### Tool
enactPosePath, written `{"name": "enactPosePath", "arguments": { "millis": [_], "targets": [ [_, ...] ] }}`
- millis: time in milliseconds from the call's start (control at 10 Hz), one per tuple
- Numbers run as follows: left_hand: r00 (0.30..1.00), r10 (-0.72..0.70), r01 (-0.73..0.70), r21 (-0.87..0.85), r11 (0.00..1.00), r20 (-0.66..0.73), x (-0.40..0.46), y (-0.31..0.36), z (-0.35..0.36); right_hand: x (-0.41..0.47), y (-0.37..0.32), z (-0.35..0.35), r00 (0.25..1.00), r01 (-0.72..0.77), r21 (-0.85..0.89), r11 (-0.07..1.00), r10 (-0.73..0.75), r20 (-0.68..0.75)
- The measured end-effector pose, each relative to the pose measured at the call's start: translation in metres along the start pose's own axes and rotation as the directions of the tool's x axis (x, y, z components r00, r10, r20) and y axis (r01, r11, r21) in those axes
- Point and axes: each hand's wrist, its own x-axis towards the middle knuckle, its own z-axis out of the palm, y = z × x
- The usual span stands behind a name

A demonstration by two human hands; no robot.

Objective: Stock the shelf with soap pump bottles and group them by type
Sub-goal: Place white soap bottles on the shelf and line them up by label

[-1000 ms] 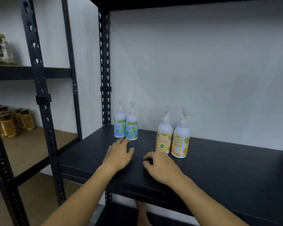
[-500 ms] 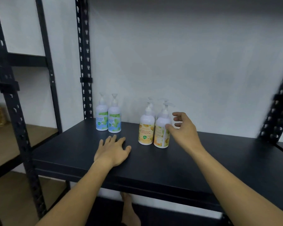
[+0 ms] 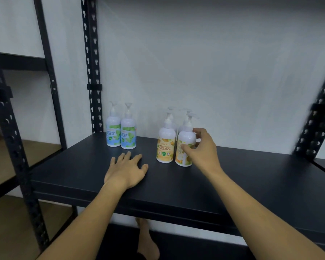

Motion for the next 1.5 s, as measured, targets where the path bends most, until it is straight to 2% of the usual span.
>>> {"name": "enactPosePath", "arguments": {
  "millis": [100, 200, 400, 500, 700, 800, 1000, 1300, 1500],
  "targets": [
    [1.0, 0.001, -0.001, 0.001, 1.0, -0.002, -0.001, 0.001, -0.001, 0.002, 0.003, 0.003, 0.999, -0.005, -0.043, 0.999, 0.003, -0.043],
    [1.0, -0.001, 0.001, -0.004, 1.0, -0.003, -0.001, 0.0, 0.0, 0.002, 0.003, 0.002, 1.0, 0.0, -0.055, 0.999, -0.001, -0.018],
    [1.0, 0.004, -0.004, -0.001, 1.0, -0.005, 0.0, 0.0, 0.001, -0.001, 0.004, -0.011, 0.991, 0.001, 0.07, 0.998, -0.01, 0.132],
    [1.0, 0.004, -0.004, 0.005, 1.0, 0.0, 0.0, 0.0, 0.0, -0.004, 0.005, -0.014, 0.987, 0.017, 0.065, 0.998, -0.027, 0.161],
    [1.0, 0.002, -0.002, 0.013, 1.0, 0.004, 0.0, 0.001, 0.0, 0.0, 0.012, -0.005, 1.0, 0.007, -0.008, 1.0, -0.007, 0.021],
    [1.0, -0.001, 0.001, 0.012, 1.0, 0.006, -0.001, 0.001, -0.001, 0.0, 0.013, 0.001, 1.0, 0.019, -0.076, 0.997, -0.018, 0.003],
    [1.0, 0.0, -0.001, 0.013, 1.0, 0.003, -0.001, 0.002, -0.001, -0.002, 0.015, -0.003, 0.993, 0.042, -0.014, 0.999, -0.04, 0.113],
    [1.0, 0.0, 0.0, 0.01, 1.0, 0.003, -0.002, 0.001, -0.001, -0.002, 0.016, 0.005, 1.0, 0.03, -0.11, 0.993, -0.03, 0.004],
    [1.0, 0.004, -0.004, 0.01, 1.0, -0.002, -0.001, 0.001, -0.001, -0.002, 0.016, -0.001, 0.997, 0.041, -0.077, 0.996, -0.035, 0.07]
  ]
}}
